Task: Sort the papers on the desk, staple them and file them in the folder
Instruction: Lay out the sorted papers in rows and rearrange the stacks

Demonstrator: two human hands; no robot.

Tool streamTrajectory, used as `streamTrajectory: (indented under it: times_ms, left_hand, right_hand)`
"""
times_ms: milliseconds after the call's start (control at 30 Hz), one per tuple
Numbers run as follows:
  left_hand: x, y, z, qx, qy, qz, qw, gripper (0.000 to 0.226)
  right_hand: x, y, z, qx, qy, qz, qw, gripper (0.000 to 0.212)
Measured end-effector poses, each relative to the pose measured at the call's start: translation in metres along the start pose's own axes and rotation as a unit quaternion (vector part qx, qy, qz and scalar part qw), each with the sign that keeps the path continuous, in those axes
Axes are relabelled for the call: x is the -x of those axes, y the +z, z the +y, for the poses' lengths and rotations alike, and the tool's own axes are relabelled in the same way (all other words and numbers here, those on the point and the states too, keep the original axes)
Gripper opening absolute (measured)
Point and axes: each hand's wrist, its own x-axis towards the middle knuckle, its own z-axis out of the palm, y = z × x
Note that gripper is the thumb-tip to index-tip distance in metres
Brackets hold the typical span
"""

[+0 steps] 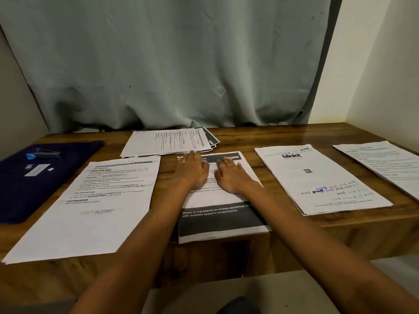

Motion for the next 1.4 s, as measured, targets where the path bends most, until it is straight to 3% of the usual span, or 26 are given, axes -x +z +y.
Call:
streamTrajectory:
  times_ms: [200,333,567,800,1067,1200,1300,1400]
  left_hand:
    - [-0.008,0.028,-0.010,-0.079,-0.035,-0.019,0.996,0.063]
    - [-0.009,0.029,-0.010,-0.087,-0.034,-0.019,0.995,0.063]
    - [-0.016,0.022,-0.014,-0.094,-0.042,-0.006,0.995,0.070]
    - [-0.020,0.029,-0.018,-0.068,-0.051,0.004,0.996,0.060]
    - [-0.022,0.031,-0.022,-0.094,-0.095,-0.005,0.991,0.083]
    - [-0.022,0.032,-0.023,-0.089,-0.108,0.011,0.990,0.090]
    - [-0.022,0.031,-0.020,-0.088,-0.111,0.015,0.990,0.092]
    - [-0.018,0.026,-0.016,-0.106,-0.098,0.034,0.989,0.089]
  right_hand:
    - [-0.006,0.011,0.005,0.002,0.018,0.022,1.000,0.056]
    - [-0.013,-0.001,0.000,0.007,0.057,-0.036,0.998,0.059]
    - [-0.034,-0.005,-0.011,-0.054,-0.026,0.003,0.998,0.052]
    - [-0.045,0.002,0.011,-0.017,0.048,0.019,0.999,0.058]
    - [-0.048,0.001,0.040,0.030,0.151,0.020,0.988,0.070]
    - [-0.045,0.001,0.038,0.035,0.149,0.032,0.988,0.068]
    - [-0.044,0.002,0.037,0.003,0.142,0.066,0.988,0.065]
    - [-0.038,-0.004,0.038,-0.108,0.125,0.151,0.975,0.060]
